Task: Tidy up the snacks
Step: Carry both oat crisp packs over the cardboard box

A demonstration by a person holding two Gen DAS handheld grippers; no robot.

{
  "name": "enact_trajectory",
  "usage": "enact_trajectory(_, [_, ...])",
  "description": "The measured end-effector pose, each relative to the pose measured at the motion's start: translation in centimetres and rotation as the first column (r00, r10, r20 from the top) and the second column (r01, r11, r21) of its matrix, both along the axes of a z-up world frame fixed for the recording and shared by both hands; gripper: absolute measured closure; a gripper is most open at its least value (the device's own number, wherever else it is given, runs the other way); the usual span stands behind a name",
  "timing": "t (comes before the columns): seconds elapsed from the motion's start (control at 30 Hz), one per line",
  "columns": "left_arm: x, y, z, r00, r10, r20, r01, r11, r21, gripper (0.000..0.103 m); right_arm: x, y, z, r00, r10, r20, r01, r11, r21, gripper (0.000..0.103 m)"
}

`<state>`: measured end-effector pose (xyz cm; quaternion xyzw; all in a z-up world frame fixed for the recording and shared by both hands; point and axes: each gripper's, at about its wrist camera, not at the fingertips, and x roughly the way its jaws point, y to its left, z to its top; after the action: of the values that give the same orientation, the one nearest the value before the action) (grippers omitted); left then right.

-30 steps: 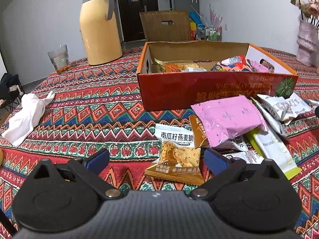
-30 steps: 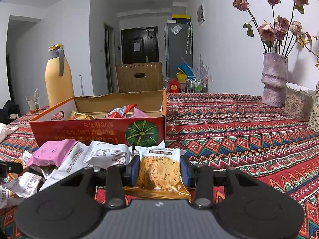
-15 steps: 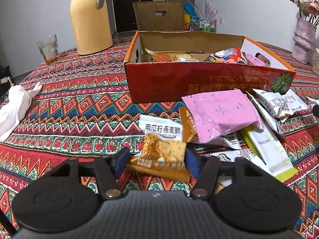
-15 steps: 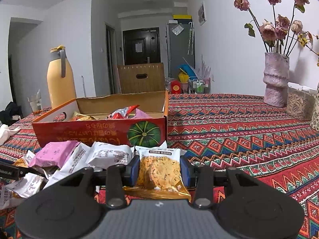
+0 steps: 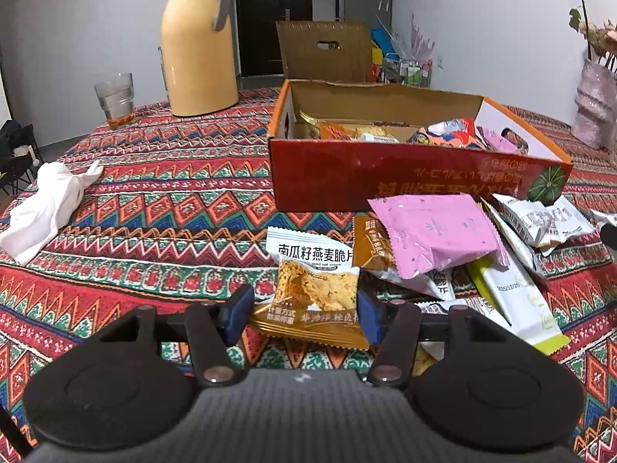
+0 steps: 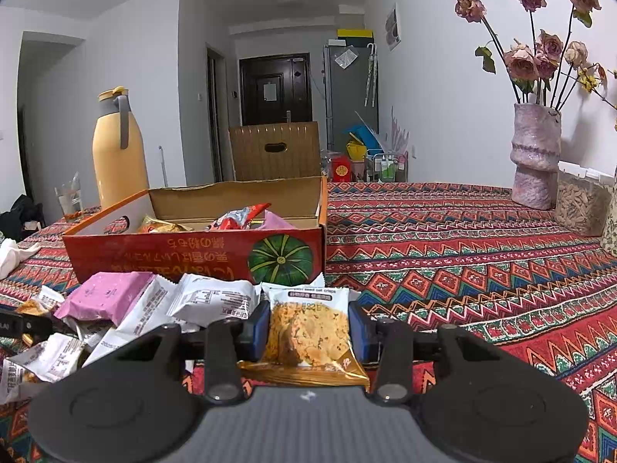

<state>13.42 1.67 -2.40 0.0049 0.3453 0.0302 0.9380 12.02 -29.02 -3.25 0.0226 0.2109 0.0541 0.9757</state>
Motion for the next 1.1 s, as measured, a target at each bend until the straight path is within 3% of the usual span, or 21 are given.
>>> enact_trajectory(0.3, [-1.1, 0.6, 2.8, 0.996, 0.021, 0.085, -0.02, 1.0, -0.016, 0.046, -0.2, 1.1, 0.3, 1.0, 0.02, 0.019, -0.019, 0.998, -0.055, 0.062])
enact_trajectory(0.63, [-1.3, -0.3, 6.1, 0.985, 0.004, 0.175, 0.001, 0.999, -0.032, 0.046, -0.6, 2.7, 4.2, 0.994, 0.054, 0.095, -0.047, 0.997, -0.068, 0.062])
enact_trajectory(1.1, [2.6, -1.2, 9.0, 0.972, 0.005, 0.235, 0.009, 0.998, -0.061, 0.046, 3.6, 5.0, 7.0, 0.989, 0.074, 0.126, -0.064, 0.995, -0.082, 0.062])
